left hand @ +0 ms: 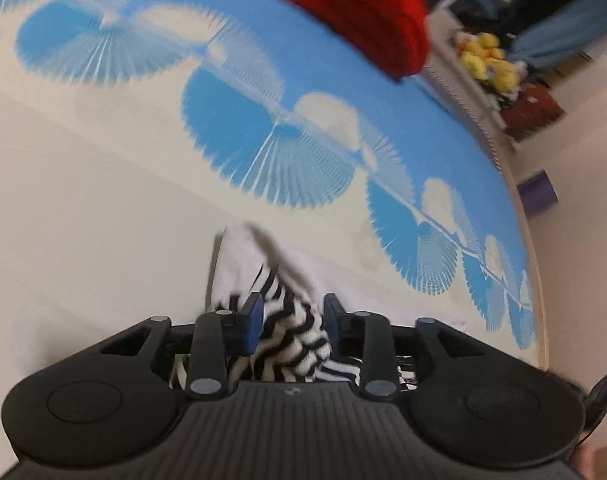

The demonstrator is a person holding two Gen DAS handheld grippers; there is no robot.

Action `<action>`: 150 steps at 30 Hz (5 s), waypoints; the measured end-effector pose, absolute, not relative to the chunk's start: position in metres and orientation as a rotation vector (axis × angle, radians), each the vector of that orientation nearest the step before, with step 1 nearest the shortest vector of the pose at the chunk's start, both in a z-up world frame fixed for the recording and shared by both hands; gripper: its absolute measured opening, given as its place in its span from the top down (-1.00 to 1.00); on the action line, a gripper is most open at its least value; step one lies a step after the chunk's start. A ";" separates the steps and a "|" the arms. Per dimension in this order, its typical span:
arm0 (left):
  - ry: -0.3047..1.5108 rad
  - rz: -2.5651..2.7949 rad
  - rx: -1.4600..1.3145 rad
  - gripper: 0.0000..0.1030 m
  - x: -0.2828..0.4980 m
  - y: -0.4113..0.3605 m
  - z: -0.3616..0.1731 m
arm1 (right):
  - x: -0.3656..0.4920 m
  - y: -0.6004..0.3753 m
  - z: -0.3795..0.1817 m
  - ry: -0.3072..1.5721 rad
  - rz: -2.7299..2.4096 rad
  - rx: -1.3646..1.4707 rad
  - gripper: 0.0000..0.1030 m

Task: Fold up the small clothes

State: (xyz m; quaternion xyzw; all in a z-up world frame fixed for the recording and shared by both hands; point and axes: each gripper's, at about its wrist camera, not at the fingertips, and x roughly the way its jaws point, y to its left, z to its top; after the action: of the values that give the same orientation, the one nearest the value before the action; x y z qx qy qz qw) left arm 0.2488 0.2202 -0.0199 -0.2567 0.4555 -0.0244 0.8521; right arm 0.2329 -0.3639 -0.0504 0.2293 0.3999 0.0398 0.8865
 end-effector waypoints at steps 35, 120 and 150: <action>0.703 -0.058 0.052 0.85 0.245 0.144 -0.017 | 0.236 -0.294 -0.038 0.525 0.209 0.022 0.93; 1.401 -0.015 0.147 0.51 0.150 0.192 -0.101 | 0.140 -0.336 -0.113 1.029 0.113 -0.043 0.60; 0.852 0.018 -0.051 0.27 0.238 0.151 -0.046 | 0.184 -0.292 -0.123 1.079 0.128 -0.278 0.34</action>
State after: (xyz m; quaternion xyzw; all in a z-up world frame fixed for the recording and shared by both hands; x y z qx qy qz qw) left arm 0.2375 0.1510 -0.0459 -0.0246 0.4130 0.0087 0.9104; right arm 0.1836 -0.2916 -0.1227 -0.1319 0.5117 0.0607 0.8468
